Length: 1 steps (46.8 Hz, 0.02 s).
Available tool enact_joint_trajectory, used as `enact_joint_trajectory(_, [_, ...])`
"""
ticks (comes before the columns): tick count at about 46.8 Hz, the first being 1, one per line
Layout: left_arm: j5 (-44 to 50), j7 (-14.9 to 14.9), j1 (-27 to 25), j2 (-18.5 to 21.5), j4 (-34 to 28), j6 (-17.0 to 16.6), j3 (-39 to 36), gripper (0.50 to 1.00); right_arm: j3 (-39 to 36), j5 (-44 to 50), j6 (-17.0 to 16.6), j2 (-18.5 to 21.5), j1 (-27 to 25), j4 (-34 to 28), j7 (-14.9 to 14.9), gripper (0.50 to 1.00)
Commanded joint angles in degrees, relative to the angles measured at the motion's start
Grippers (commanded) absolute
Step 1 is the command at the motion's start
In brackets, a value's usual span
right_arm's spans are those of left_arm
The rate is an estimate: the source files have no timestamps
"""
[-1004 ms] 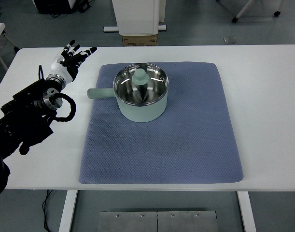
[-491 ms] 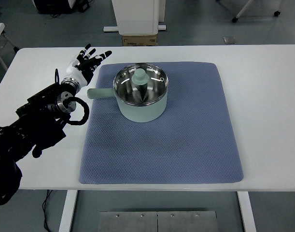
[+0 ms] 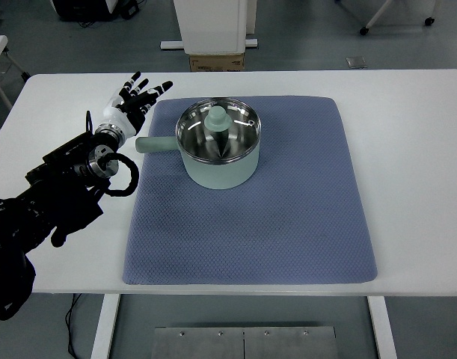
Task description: Rotate green pot handle
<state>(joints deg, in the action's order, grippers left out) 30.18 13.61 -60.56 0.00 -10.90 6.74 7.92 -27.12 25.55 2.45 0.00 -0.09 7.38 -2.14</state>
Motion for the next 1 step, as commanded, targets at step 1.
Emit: enact_joint_trajectory(1, [0.0,0.0,0.0,0.0,0.0,-0.1,0.3,1.0,0.1,0.1,0.0,0.0,0.0,0.0,0.0,1.0])
